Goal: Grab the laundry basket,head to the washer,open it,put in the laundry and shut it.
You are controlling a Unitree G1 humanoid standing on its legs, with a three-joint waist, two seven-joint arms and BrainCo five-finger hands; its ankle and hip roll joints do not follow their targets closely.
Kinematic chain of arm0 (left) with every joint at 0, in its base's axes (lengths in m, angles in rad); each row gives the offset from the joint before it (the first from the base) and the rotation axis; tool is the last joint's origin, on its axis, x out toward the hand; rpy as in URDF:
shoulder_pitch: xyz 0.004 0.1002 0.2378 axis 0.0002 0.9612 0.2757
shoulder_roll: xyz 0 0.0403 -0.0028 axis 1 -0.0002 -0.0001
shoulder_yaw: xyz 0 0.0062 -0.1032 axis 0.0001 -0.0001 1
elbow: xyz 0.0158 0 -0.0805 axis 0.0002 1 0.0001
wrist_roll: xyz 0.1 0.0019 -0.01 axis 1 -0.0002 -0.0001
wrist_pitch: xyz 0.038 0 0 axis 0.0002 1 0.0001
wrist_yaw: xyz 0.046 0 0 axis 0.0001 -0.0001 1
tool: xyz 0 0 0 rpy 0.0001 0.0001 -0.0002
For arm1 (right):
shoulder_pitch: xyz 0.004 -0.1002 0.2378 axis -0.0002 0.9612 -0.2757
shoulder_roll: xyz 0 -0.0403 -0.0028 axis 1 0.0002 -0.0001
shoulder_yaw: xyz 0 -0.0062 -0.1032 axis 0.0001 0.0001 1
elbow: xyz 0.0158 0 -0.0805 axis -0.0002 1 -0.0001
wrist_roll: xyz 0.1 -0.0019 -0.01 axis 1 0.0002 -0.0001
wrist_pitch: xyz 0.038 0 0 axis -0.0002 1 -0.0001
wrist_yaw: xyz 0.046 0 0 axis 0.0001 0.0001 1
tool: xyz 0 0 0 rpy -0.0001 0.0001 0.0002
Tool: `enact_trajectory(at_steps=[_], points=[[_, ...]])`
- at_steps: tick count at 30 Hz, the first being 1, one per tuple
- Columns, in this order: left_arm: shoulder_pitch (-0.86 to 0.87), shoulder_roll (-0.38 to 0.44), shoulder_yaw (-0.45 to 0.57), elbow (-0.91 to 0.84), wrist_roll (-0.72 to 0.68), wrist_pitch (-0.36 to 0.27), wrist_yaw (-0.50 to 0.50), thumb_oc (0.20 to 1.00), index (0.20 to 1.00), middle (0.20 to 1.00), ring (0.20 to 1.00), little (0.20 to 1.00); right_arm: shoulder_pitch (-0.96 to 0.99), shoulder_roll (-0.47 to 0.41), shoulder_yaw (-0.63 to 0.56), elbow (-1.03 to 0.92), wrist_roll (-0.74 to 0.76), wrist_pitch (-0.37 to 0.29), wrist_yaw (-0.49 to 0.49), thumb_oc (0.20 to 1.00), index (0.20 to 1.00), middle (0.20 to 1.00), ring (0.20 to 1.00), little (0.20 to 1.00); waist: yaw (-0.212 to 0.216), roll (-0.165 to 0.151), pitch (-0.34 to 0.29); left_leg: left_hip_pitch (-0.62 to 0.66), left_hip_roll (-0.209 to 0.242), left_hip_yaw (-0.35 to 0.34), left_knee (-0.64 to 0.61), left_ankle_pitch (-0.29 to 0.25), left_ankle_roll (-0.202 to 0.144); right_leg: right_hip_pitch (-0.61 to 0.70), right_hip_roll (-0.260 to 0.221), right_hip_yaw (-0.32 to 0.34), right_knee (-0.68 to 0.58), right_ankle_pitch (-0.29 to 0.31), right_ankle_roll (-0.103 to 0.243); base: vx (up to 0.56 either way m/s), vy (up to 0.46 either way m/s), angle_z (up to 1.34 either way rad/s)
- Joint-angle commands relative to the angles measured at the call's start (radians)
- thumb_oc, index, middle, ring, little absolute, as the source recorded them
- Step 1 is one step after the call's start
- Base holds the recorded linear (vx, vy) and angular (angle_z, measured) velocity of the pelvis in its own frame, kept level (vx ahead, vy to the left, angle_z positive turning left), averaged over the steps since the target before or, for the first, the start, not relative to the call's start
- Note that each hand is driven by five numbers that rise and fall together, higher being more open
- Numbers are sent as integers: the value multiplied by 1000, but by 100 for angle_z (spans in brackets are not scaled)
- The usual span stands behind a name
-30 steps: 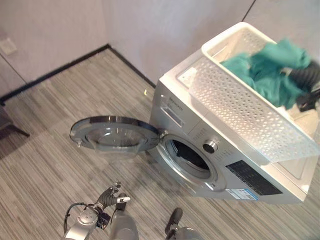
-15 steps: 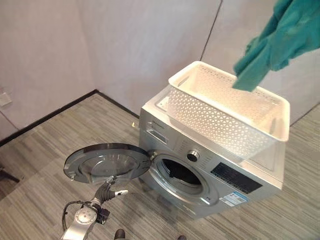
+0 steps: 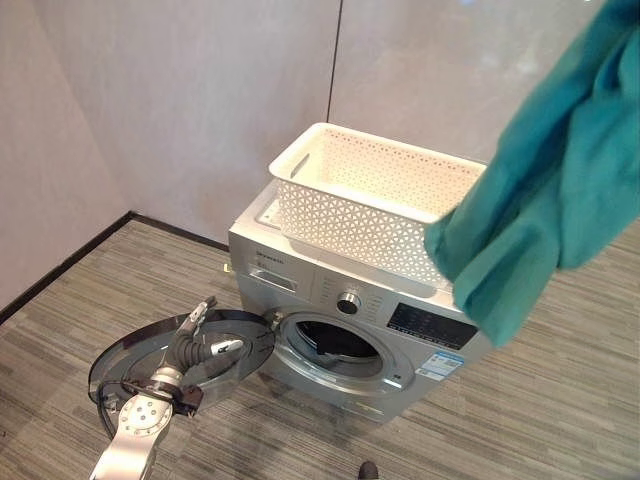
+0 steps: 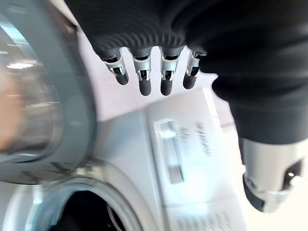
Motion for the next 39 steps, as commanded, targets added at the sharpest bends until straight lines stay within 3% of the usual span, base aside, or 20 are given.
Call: enact_trajectory(at_steps=[1, 2, 3, 4, 5, 7, 8, 10, 12, 17, 21, 23, 24, 28, 29, 30, 32, 33, 35, 39], points=[[-27, 59, 20, -89, 23, -80, -28, 1000, 1000, 1000, 1000, 1000, -64, -1, -11, -8, 125, -46, 116, 200, 200, 200, 200, 200, 19, -2, 10, 23, -68, -49, 63, -166, 93, -47, -40, -10, 69, 1, 50, -21, -11, -27], [-49, 74, 5, -99, 16, -85, -43, 1000, 1000, 1000, 1000, 1000, -13, 42, 57, -43, 197, -50, 189, 200, 200, 200, 200, 200, 15, 0, 14, 24, -67, -45, 63, -163, 90, -46, -39, -7, 69, -1, 49, -20, -12, -19], [-47, 78, 5, -98, 15, -86, -43, 1000, 1000, 1000, 1000, 1000, -8, 46, 53, -47, 202, -48, 195, 200, 200, 200, 200, 200, 15, -2, 12, 25, -66, -44, 63, -163, 90, -46, -39, -7, 69, -1, 49, -30, -30, -14], [-95, 119, -45, -102, -14, -85, -89, 1000, 1000, 1000, 1000, 1000, 33, 87, 184, -58, 372, -35, 319, 200, 200, 200, 200, 200, 17, -1, 16, 27, -63, -43, 63, -159, 83, -41, -36, -6, 71, -3, 47, -13, -20, -5], [-96, 120, -44, -99, -17, -86, -91, 1000, 1000, 1000, 1000, 1000, 31, 87, 184, -53, 377, -37, 325, 200, 200, 200, 200, 200, 16, -2, 14, 26, -64, -43, 62, -158, 83, -42, -37, -6, 70, -3, 47, -17, -21, -4], [-143, 147, -98, -72, -22, -85, -121, 1000, 1000, 1000, 1000, 1000, 74, 111, 292, -50, 485, -2, 405, 200, 200, 200, 200, 200, 17, -2, 11, 28, -61, -42, 63, -156, 78, -38, -38, -8, 71, -4, 48, 0, 0, 0], [-195, 169, -167, -19, 2, -82, -151, 1000, 1000, 1000, 1000, 1000, 87, 109, 418, -76, 531, 53, 462, 200, 200, 200, 200, 200, 14, -2, 9, 32, -59, -35, 67, -155, 74, -36, -39, -6, 70, -4, 49, 0, 0, 0], [-208, 177, -183, 5, -10, -80, -167, 1000, 1000, 1000, 1000, 1000, 91, 85, 459, -85, 533, 73, 489, 200, 200, 200, 200, 200, 14, -1, 10, 36, -58, -30, 68, -157, 74, -32, -40, -6, 67, -3, 50, 0, 0, 0], [-251, 206, -267, 74, -11, -71, -211, 1000, 1000, 1000, 1000, 1000, 146, 48, 598, -81, 595, 138, 559, 200, 200, 200, 200, 200, 9, 0, 9, 40, -53, -22, 84, -166, 73, -30, -47, -6, 71, -1, 54, -5, 16, -6], [-250, 210, -297, 105, -2, -70, -223, 1000, 1000, 1000, 1000, 1000, 199, 77, 628, -71, 576, 152, 576, 200, 200, 200, 200, 200, 1, 1, 28, 35, -66, -15, 113, -183, 86, -41, -62, 16, 82, 15, 61, -35, 48, -4], [-249, 193, -313, 127, -61, -56, -244, 1000, 1000, 1000, 1000, 1000, 225, 168, 638, -40, 461, 151, 569, 200, 200, 200, 200, 200, -17, 8, 91, -11, -82, 35, 164, -190, 105, -123, -82, 88, 113, 97, 79, -179, 60, -28], [-249, 197, -323, 117, -124, -43, -254, 1000, 1000, 1000, 1000, 1000, 219, 205, 646, -22, 409, 147, 562, 200, 200, 200, 200, 200, -15, 30, 112, -36, -59, 59, 180, -185, 108, -135, -76, 62, 148, 68, 67, -216, -14, -59], [-250, 198, -323, 117, -125, -43, -254, 1000, 1000, 1000, 1000, 1000, 218, 206, 646, -22, 408, 147, 562, 200, 200, 200, 200, 200, -15, 27, 110, -41, -62, 59, 179, -180, 109, -140, -79, 63, 148, 71, 67, -153, 0, -63], [-250, 229, -365, 73, -176, -27, -284, 1000, 1000, 1000, 1000, 1000, 180, 213, 662, 8, 348, 130, 567, 200, 200, 200, 200, 200, 2, 63, 103, -81, -24, 102, 170, -140, 114, -118, -59, -35, 268, -53, 23, -194, 26, -29], [-254, 254, -386, 46, -181, -19, -304, 1000, 1000, 1000, 1000, 1000, 143, 203, 685, 29, 317, 124, 571, 200, 200, 200, 200, 200, 23, 69, 86, -101, -9, 138, 163, -118, 113, -98, -48, -92, 324, -113, 8, -240, -5, -56], [-257, 273, -401, 22, -188, -15, -318, 1000, 1000, 1000, 1000, 1000, 94, 183, 715, 58, 298, 122, 577, 200, 200, 200, 200, 200, 54, 68, 68, -116, -1, 161, 164, -122, 106, -46, -45, -143, 358, -176, 9, -177, -22, -62], [-256, 274, -399, 21, -189, -14, -318, 1000, 1000, 1000, 1000, 1000, 89, 184, 718, 62, 298, 120, 577, 200, 200, 200, 200, 200, 53, 67, 69, -117, 0, 161, 166, -122, 105, -45, -44, -143, 358, -178, 8, -92, -54, -70], [-261, 276, -398, 9, -196, -13, -324, 1000, 1000, 1000, 1000, 1000, 42, 170, 744, 67, 276, 119, 583, 200, 200, 200, 200, 200, 92, 43, 53, -156, 10, 207, 185, -105, 98, 17, -42, -184, 331, -193, 3, -180, -170, -79], [-280, 268, -419, 4, -217, -4, -343, 1000, 1000, 1000, 1000, 1000, 8, 142, 763, 62, 243, 110, 583, 200, 200, 200, 200, 200, 134, 11, 38, -210, 45, 237, 225, -89, 69, 87, -15, -188, 215, -221, 0, -169, -278, -93], [-299, 268, -456, -4, -248, 22, -380, 1000, 1000, 1000, 1000, 1000, -15, 129, 788, 61, 200, 113, 590, 200, 200, 200, 200, 200, 140, 12, 30, -230, 73, 238, 232, -66, 43, 107, 11, -194, 154, -229, -6, -47, -148, -38]])
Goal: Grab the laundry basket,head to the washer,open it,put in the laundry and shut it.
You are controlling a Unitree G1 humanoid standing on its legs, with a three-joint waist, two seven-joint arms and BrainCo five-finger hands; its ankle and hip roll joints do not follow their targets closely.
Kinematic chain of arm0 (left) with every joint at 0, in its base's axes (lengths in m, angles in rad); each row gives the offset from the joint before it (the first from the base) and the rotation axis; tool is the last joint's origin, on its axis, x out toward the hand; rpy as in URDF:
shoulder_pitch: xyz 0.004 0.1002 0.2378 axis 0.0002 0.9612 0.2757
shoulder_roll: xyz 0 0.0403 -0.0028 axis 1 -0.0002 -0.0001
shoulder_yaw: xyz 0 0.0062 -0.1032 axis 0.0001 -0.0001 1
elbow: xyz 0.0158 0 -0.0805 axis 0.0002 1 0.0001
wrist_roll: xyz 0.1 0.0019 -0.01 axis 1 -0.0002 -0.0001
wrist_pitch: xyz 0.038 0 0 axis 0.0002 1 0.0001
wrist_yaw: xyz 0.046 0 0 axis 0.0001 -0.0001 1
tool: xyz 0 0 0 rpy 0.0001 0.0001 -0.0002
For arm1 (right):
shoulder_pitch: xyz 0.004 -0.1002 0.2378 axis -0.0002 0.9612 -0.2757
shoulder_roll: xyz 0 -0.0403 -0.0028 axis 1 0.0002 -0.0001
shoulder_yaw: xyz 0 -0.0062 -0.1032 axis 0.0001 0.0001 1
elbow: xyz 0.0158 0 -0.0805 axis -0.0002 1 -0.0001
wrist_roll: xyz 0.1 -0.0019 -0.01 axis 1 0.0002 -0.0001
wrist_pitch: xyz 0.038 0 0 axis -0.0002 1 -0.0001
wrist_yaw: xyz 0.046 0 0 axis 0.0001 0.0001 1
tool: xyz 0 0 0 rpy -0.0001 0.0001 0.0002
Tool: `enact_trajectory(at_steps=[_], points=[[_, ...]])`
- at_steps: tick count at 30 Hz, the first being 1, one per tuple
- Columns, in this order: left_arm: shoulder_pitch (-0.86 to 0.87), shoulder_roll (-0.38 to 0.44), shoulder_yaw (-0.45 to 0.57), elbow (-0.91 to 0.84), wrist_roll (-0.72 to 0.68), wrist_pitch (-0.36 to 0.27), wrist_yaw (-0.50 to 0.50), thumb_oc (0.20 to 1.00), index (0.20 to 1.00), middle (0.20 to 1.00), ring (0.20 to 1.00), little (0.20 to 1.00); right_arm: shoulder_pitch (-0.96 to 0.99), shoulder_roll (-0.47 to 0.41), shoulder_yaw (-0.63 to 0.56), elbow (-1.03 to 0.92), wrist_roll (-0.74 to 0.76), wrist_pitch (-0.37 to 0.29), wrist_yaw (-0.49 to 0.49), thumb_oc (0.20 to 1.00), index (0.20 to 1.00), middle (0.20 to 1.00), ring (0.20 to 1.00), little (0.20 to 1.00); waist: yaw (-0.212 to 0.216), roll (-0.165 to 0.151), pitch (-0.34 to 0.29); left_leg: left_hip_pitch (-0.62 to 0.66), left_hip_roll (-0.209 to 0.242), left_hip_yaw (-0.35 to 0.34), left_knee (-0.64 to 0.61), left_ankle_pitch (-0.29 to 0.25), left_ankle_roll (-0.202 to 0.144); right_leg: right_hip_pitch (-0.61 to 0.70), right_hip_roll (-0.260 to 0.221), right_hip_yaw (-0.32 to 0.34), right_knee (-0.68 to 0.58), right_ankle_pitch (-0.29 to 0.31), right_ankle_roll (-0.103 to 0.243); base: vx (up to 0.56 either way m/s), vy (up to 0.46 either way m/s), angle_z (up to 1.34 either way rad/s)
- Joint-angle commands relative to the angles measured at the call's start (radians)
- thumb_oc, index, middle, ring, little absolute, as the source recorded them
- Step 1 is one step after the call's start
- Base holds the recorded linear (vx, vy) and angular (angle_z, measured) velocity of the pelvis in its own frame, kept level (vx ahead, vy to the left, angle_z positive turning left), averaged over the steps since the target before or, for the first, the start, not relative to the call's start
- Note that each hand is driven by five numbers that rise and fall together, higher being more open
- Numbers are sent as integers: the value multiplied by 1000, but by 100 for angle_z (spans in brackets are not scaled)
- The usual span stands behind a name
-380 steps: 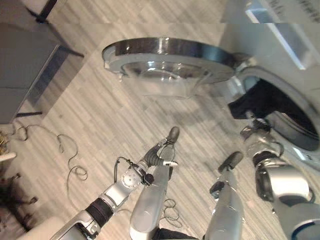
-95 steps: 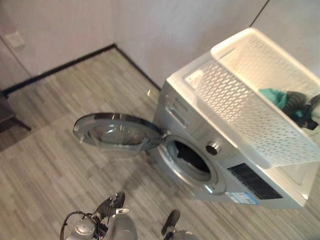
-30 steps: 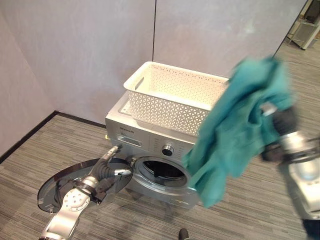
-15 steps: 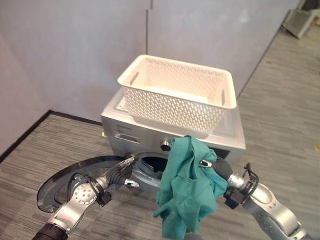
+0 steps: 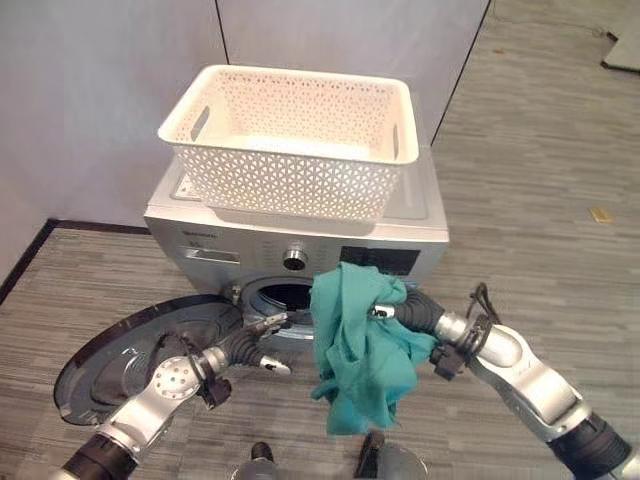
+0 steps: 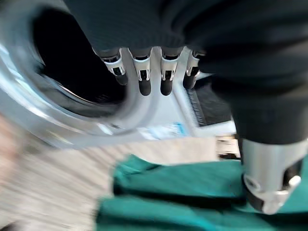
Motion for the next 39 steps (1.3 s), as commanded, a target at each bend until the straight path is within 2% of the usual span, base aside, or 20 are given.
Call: enact_trajectory(at_steps=[1, 3, 5, 9, 18, 22, 23, 24, 27, 32, 37, 38, 39], points=[[-33, 39, -36, -65, -64, -3, -55, 1000, 1000, 1000, 1000, 1000, -39, 8, -4, -37, -44, -77, 13, 200, 200, 200, 200, 200, -16, -25, -44, -174, -58, -39, 66, -30, 18, 216, 7, -21, -286, 91, 82, -53, -151, -10], [-59, 25, -63, -91, -76, -1, -45, 1000, 1000, 1000, 1000, 1000, -42, -10, 6, -8, -125, -81, -9, 200, 200, 200, 200, 200, -11, -20, -29, -217, -30, -63, 65, 16, -7, 227, 38, -48, -313, 71, 65, -107, -185, 18], [-60, -8, -72, -99, -73, 1, -40, 1000, 1000, 1000, 1000, 1000, -28, -20, -14, 7, -186, -87, -22, 200, 200, 200, 200, 200, -7, -11, -17, -245, -22, -92, 66, 34, -15, 233, 60, -69, -315, 51, 49, -55, -133, 45], [-28, -25, -65, -143, -71, 2, -38, 1000, 1000, 1000, 1000, 1000, -13, -23, -46, 63, -280, -92, -66, 200, 200, 200, 200, 200, 4, -1, 7, -269, -32, -122, 66, 38, -9, 228, 67, -89, -305, 37, 38, -3, -51, 49], [-21, -39, -33, -215, 51, -68, 39, 1000, 1000, 1000, 1000, 1000, -28, 84, -109, 171, -343, -99, -198, 200, 200, 200, 200, 200, 49, 4, 95, -332, -66, -167, 86, 35, 9, 170, 52, -123, -241, 10, 13, -37, -18, 20], [-27, -41, -26, -209, 195, -61, 57, 1000, 1000, 1000, 1000, 1000, -49, 129, -128, 208, -366, -91, -250, 200, 200, 200, 200, 200, 66, 7, 122, -340, -79, -175, 72, 37, 13, 151, 49, -128, -231, 7, 10, -16, -11, 19], [-30, -59, -20, -186, 284, -67, 74, 1000, 1000, 1000, 1000, 1000, -53, 157, -132, 216, -374, -88, -274, 200, 200, 200, 200, 200, 71, 3, 132, -342, -83, -179, 65, 38, 15, 145, 49, -127, -231, 7, 9, -9, -24, 18], [-31, -61, -22, -183, 289, -69, 76, 1000, 1000, 1000, 1000, 1000, -54, 158, -132, 217, -375, -88, -276, 200, 200, 200, 200, 200, 71, 2, 132, -342, -83, -179, 64, 38, 15, 144, 49, -128, -231, 7, 9, 3, -18, 15], [-61, -90, -38, -146, 433, -77, 106, 1000, 1000, 1000, 1000, 1000, -79, 209, -119, 225, -373, -88, -311, 200, 200, 200, 200, 200, 76, -3, 144, -346, -91, -178, 53, 38, 17, 134, 49, -125, -234, 8, 10, -1, -3, 1], [-97, -113, -12, -45, 722, -57, 229, 1000, 1000, 1000, 1000, 1000, -117, 266, -86, 237, -378, -75, -368, 200, 200, 200, 200, 200, 93, -5, 180, -353, -93, -178, 43, 41, 20, 103, 48, -108, -227, 11, 10, -34, -17, 0], [-129, -139, 3, 45, 871, -44, 347, 1000, 1000, 1000, 1000, 1000, -155, 313, -21, 208, -337, -76, -382, 200, 200, 200, 200, 200, 88, -27, 201, -353, -84, -157, 20, 51, 19, 68, 47, -89, -220, 21, 11, -52, 1, -10], [-203, -188, -5, 147, 902, -21, 418, 1000, 1000, 1000, 1000, 1000, -167, 306, 17, 196, -305, -78, -380, 200, 200, 200, 200, 200, 76, -43, 212, -355, -78, -146, 12, 58, 16, 52, 51, -84, -216, 26, 10, -60, -15, -18], [-206, -191, -7, 151, 903, -22, 421, 1000, 1000, 1000, 1000, 1000, -168, 305, 16, 196, -304, -78, -380, 200, 200, 200, 200, 200, 77, -42, 212, -355, -78, -146, 11, 58, 16, 51, 50, -83, -216, 26, 10, -50, -23, -19]])
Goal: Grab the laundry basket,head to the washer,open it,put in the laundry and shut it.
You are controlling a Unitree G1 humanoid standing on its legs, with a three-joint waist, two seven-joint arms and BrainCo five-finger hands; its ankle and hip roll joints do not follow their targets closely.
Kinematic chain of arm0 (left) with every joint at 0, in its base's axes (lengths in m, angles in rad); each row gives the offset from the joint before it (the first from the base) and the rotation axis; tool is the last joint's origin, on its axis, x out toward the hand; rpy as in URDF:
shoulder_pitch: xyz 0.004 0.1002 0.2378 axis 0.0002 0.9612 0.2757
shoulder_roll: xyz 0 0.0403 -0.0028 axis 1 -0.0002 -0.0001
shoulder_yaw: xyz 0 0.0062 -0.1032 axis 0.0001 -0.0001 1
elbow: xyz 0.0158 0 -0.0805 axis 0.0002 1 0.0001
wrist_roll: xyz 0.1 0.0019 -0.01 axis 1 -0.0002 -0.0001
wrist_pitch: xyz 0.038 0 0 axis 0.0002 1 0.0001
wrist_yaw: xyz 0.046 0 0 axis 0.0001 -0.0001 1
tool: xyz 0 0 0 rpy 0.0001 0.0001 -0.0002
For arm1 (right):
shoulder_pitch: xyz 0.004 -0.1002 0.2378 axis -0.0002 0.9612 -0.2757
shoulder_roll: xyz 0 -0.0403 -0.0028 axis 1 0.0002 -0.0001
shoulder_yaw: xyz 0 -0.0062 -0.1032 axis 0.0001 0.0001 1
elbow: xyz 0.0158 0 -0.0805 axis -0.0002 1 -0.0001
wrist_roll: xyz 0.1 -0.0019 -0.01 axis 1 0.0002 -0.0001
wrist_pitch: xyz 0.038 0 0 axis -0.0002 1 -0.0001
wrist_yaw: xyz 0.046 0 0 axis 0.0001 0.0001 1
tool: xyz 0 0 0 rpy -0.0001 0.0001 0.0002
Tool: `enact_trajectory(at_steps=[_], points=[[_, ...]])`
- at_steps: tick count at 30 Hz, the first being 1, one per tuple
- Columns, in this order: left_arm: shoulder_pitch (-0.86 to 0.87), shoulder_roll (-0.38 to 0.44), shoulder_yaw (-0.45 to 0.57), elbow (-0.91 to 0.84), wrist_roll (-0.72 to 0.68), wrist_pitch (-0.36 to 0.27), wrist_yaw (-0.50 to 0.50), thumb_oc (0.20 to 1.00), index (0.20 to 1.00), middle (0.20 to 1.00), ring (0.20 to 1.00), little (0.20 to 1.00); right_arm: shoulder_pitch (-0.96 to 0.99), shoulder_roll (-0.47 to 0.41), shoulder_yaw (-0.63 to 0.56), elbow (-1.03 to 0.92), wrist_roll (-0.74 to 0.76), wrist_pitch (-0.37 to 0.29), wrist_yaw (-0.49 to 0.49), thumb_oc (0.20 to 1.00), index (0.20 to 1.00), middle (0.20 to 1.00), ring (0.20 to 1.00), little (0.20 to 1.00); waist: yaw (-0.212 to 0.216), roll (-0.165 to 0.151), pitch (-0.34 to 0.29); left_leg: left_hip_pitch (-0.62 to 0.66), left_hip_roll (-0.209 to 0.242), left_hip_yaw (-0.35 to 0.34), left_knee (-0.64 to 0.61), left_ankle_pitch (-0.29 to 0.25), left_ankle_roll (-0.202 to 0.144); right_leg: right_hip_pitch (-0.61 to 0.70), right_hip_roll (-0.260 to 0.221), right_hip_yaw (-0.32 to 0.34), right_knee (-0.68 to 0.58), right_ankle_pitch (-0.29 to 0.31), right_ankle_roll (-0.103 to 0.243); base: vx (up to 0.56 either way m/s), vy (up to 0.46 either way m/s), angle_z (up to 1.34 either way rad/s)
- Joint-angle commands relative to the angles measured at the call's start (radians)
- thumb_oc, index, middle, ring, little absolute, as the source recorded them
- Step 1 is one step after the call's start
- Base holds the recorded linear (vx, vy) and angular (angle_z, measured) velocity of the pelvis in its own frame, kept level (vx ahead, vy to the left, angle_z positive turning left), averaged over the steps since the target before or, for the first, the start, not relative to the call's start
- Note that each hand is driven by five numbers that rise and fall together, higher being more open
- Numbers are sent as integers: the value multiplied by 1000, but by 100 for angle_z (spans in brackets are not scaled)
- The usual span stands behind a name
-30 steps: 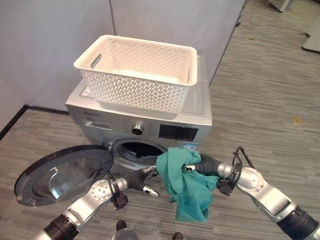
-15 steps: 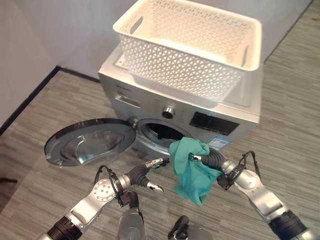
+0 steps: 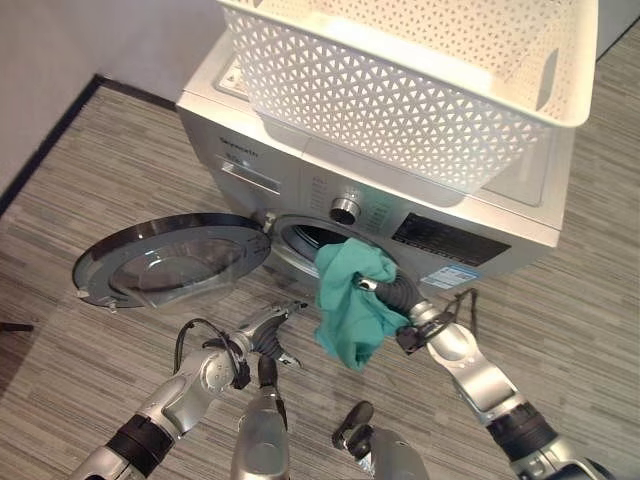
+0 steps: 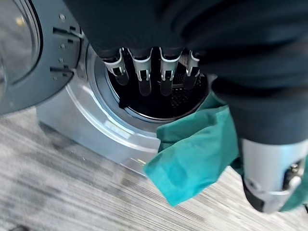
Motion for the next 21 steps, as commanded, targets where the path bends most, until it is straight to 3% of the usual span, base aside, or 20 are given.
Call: enact_trajectory(at_steps=[1, 9, 12, 21], points=[[-73, -43, 13, 30, 51, -4, 124, 1000, 1000, 1000, 1000, 1000, -65, -16, -8, -84, 78, -53, -19, 200, 200, 200, 200, 200, -6, -38, 8, -79, -52, 28, -15, 7, 12, 124, 17, 85, -134, -3, 35, -12, -13, -19], [-95, -66, 16, -79, -46, 29, 56, 1000, 1000, 1000, 1000, 1000, -87, -16, -20, -63, 92, -22, -15, 200, 200, 200, 200, 200, -10, -30, 35, -88, -50, 22, -21, 11, 10, 118, 28, 76, -151, 6, 33, -6, -13, -4], [-48, -87, 4, -137, -152, 39, 3, 1000, 1000, 1000, 1000, 1000, -101, 0, -28, -26, 97, -4, -26, 200, 200, 200, 200, 200, 0, -23, 41, -97, -56, 19, -20, 10, 14, 116, 29, 67, -156, 9, 31, 0, 0, 0], [3, -124, -42, -141, -314, 72, -58, 1000, 1000, 1000, 1000, 1000, -117, 37, -29, 7, 157, 6, -53, 200, 200, 200, 200, 200, 6, -17, 44, -106, -60, 26, -19, 6, 17, 113, 32, 60, -166, 15, 30, 2, 0, 1]])
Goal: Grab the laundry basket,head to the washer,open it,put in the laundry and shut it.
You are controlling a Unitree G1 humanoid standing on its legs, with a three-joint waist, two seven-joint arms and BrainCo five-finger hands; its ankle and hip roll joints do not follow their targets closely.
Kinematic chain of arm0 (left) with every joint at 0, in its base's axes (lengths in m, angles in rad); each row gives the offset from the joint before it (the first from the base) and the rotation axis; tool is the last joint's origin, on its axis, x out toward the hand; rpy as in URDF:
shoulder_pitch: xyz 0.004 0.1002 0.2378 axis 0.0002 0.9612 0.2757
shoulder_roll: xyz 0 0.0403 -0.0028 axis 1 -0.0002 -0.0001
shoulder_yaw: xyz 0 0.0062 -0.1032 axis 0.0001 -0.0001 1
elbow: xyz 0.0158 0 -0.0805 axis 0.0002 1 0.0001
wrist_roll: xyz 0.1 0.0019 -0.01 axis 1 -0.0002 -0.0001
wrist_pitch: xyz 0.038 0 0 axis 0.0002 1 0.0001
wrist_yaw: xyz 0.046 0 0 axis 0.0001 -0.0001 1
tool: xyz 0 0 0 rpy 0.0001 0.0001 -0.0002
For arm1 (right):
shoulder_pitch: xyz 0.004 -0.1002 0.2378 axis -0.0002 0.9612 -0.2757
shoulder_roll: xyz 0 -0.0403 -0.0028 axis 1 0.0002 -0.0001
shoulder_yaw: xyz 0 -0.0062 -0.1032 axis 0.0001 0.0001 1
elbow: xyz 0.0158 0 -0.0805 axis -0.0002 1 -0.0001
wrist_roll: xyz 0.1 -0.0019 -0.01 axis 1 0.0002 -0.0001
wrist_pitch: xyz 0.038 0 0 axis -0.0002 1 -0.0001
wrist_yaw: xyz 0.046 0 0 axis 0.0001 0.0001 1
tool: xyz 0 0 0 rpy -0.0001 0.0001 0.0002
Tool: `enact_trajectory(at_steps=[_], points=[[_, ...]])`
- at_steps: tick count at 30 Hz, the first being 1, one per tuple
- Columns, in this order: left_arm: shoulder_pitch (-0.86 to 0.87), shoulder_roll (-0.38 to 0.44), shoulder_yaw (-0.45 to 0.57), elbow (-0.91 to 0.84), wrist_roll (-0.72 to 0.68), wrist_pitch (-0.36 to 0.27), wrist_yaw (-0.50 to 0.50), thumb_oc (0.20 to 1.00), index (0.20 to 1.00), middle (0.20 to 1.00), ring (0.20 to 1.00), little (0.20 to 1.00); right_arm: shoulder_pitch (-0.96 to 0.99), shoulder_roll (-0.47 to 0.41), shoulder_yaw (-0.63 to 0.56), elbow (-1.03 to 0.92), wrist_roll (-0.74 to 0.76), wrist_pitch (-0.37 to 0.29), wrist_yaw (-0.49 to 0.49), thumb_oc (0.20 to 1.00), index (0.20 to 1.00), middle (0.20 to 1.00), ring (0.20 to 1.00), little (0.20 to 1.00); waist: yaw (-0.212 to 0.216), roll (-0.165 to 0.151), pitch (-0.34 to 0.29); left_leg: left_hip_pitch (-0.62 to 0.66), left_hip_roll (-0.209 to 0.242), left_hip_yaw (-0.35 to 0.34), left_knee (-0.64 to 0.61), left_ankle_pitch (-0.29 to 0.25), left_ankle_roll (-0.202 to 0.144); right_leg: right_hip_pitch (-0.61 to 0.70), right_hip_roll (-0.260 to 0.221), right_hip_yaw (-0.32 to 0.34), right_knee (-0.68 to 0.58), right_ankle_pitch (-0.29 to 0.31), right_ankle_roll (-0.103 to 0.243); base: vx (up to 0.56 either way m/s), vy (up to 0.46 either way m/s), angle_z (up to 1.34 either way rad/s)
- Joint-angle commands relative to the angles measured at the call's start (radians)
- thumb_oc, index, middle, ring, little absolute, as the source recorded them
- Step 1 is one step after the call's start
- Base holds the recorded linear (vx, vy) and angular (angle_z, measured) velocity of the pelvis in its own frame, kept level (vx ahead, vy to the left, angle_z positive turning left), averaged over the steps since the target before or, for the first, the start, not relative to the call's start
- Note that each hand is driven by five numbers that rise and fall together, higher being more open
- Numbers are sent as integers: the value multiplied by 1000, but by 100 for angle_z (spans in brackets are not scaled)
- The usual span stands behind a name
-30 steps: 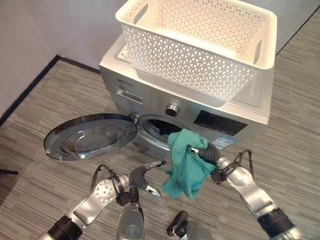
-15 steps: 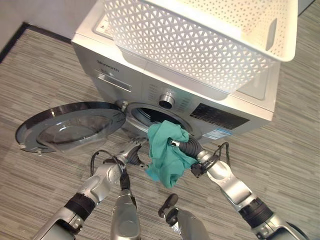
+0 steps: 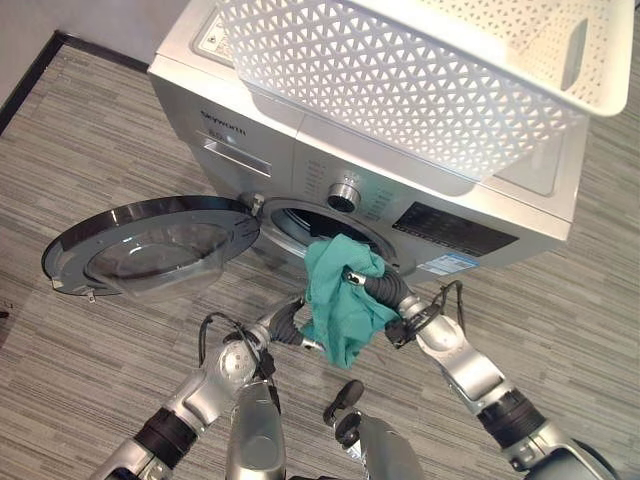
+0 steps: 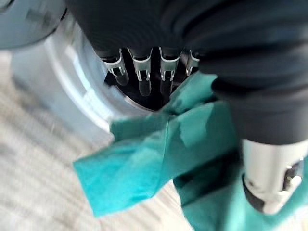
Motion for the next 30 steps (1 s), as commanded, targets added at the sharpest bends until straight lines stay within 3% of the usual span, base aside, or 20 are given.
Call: enact_trajectory(at_steps=[1, 4, 11, 17, 18, 19, 20, 26, 27, 28, 29, 30], points=[[-16, -54, -35, -35, -86, -11, -7, 1000, 1000, 1000, 1000, 1000, -58, 37, -38, -45, 84, -41, -39, 200, 200, 200, 200, 200, -4, -18, -9, -98, -68, 11, -7, 7, 17, 91, -1, 56, -76, -36, 31, 0, 0, 0], [-38, -80, -55, -5, -129, -10, 3, 1000, 1000, 1000, 1000, 1000, -61, 52, -26, -46, 113, -46, -46, 200, 200, 200, 200, 200, -6, -19, -8, -101, -67, 17, -6, 7, 18, 87, -1, 56, -74, -36, 30, 0, 0, 0], [-306, -253, -204, 176, -252, -11, 112, 1000, 1000, 1000, 1000, 1000, -86, 101, 78, -74, 236, -76, -68, 200, 200, 200, 200, 200, -41, -23, 8, -97, -61, 43, -28, 26, 16, 66, -3, 51, -63, -29, 34, -15, 23, -11], [-386, -285, -225, 210, -276, -31, 161, 1000, 1000, 1000, 1000, 1000, -93, 87, 116, -68, 252, -87, -63, 200, 200, 200, 200, 200, -53, -17, 18, -96, -59, 38, -42, 38, 11, 63, -1, 43, -68, -25, 36, 0, 0, 0], [-387, -286, -225, 211, -276, -31, 161, 787, 787, 787, 787, 787, -94, 86, 116, -67, 253, -88, -63, 200, 200, 200, 200, 200, -53, -17, 18, -96, -59, 38, -42, 38, 11, 64, -1, 43, -69, -25, 37, 0, 0, 0], [-379, -287, -226, 211, -292, -31, 153, 442, 442, 442, 442, 442, -92, 76, 117, -78, 237, -87, -58, 200, 200, 200, 200, 200, -56, -17, 18, -95, -59, 38, -42, 37, 11, 64, 0, 42, -70, -24, 37, 0, 0, 0], [-378, -287, -226, 211, -292, -32, 153, 200, 200, 200, 200, 200, -91, 75, 117, -79, 236, -86, -58, 200, 200, 200, 200, 200, -56, -16, 17, -95, -59, 38, -42, 37, 11, 65, 0, 41, -71, -24, 37, 0, 0, 0], [-375, -250, -230, 199, -208, -42, 141, 200, 200, 200, 200, 200, -65, 33, 93, -107, 216, -94, -45, 200, 200, 200, 200, 200, -61, -18, 12, -95, -58, 36, -45, 36, 11, 65, 3, 39, -71, -27, 38, 0, 0, 0], [-372, -244, -228, 199, -189, -44, 144, 200, 200, 200, 200, 200, -59, 28, 86, -109, 209, -97, -46, 307, 307, 307, 307, 307, -62, -19, 11, -94, -58, 35, -45, 35, 11, 65, 4, 40, -71, -27, 38, 0, 0, 0], [-369, -239, -227, 202, -170, -47, 147, 200, 200, 200, 200, 200, -52, 25, 79, -108, 201, -98, -47, 925, 925, 925, 925, 925, -63, -20, 10, -94, -58, 34, -46, 36, 11, 65, 5, 40, -71, -28, 38, 0, 0, 0], [-361, -231, -221, 200, -157, -45, 145, 200, 200, 200, 200, 200, -44, 21, 71, -107, 191, -98, -50, 1000, 1000, 1000, 1000, 1000, -63, -20, 10, -94, -57, 35, -47, 36, 11, 64, 6, 40, -71, -28, 38, 8, -9, 4], [-356, -225, -214, 204, -153, -44, 151, 200, 200, 200, 200, 200, -38, 17, 69, -105, 180, -98, -51, 1000, 1000, 1000, 1000, 1000, -63, -20, 10, -94, -57, 35, -46, 36, 10, 64, 7, 41, -71, -29, 37, 4, -14, 5]])
